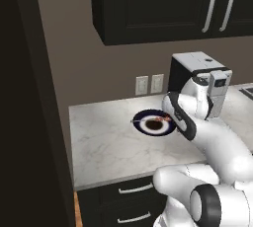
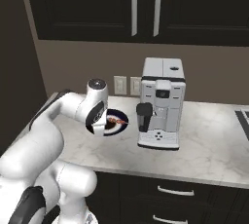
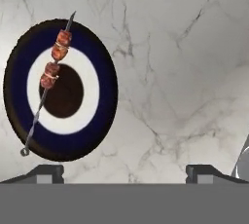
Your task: Place the cold items (potato and tomato) from the fridge in one tupperware on the dining counter. Place the warm items (hot dog and kebab skewer) in the stove area in another tupperware.
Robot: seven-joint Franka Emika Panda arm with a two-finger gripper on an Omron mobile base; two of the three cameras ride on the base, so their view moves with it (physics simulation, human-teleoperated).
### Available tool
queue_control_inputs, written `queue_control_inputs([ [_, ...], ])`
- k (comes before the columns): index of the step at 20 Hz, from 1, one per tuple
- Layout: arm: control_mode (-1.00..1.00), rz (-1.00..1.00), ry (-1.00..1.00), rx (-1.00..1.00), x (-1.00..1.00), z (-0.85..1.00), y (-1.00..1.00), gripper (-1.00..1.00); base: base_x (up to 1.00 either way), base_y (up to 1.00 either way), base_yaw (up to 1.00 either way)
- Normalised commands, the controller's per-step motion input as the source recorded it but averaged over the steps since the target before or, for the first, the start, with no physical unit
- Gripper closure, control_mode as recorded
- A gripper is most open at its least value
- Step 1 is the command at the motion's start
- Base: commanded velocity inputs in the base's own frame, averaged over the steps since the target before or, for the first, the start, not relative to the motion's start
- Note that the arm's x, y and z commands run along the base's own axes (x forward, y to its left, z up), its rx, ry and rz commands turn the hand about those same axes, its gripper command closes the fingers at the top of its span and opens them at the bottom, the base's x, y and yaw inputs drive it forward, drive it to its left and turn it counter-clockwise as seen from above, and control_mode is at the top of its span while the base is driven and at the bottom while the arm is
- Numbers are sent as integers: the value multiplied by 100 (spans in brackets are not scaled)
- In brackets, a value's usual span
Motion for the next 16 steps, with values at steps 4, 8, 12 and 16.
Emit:
queue_control_inputs([
  [4,-100,-6,31,9,68,-18,-4,-100,0,0,0],
  [8,-100,-14,42,0,61,-15,0,-100,0,0,0],
  [12,-100,-7,4,2,46,-42,-2,-100,0,0,0],
  [16,-100,0,-2,4,31,-58,-6,-100,0,0,0],
])
